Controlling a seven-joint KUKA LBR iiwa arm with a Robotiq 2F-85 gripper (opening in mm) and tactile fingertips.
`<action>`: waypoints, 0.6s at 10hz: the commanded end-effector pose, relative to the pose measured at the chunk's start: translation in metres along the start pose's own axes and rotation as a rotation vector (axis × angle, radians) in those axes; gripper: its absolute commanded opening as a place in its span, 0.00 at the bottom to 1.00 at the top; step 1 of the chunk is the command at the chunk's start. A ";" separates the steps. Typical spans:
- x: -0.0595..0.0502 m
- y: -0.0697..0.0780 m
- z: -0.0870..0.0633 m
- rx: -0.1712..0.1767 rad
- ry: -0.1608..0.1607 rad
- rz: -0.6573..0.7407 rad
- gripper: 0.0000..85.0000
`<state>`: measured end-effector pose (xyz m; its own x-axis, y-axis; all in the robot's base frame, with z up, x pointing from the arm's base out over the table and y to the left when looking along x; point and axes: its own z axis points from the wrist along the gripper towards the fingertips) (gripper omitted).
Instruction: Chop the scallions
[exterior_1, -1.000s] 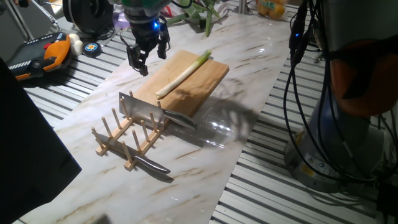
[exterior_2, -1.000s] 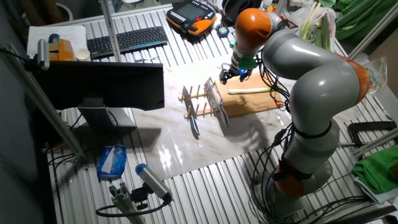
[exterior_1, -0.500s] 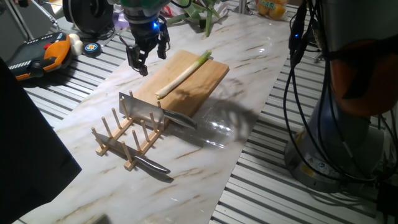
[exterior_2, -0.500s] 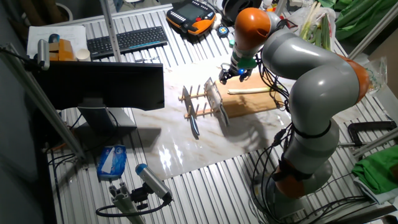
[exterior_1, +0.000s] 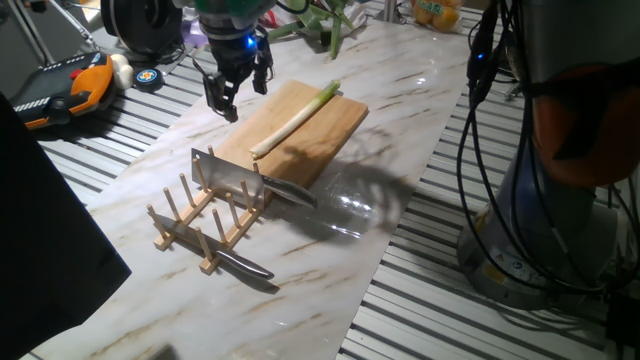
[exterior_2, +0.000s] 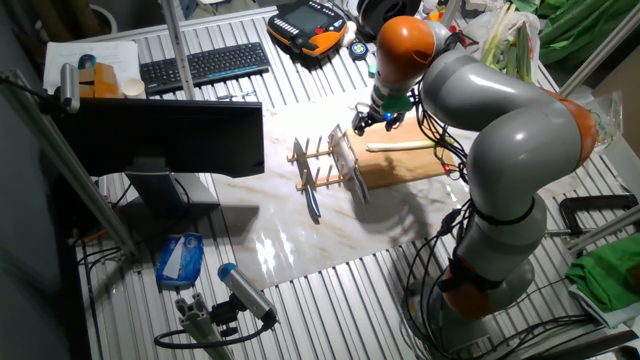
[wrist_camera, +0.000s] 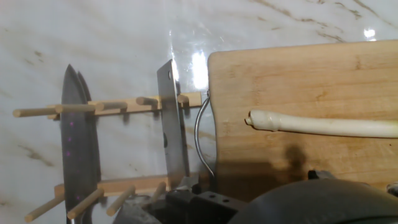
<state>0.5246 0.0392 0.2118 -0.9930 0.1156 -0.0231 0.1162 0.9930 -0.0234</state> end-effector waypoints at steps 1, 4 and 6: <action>0.000 0.000 0.000 0.001 -0.005 0.004 1.00; 0.000 0.000 0.000 0.003 -0.004 -0.008 1.00; 0.000 0.000 0.000 -0.009 0.019 -0.062 1.00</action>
<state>0.5246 0.0393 0.2119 -0.9989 0.0456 -0.0049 0.0457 0.9988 -0.0165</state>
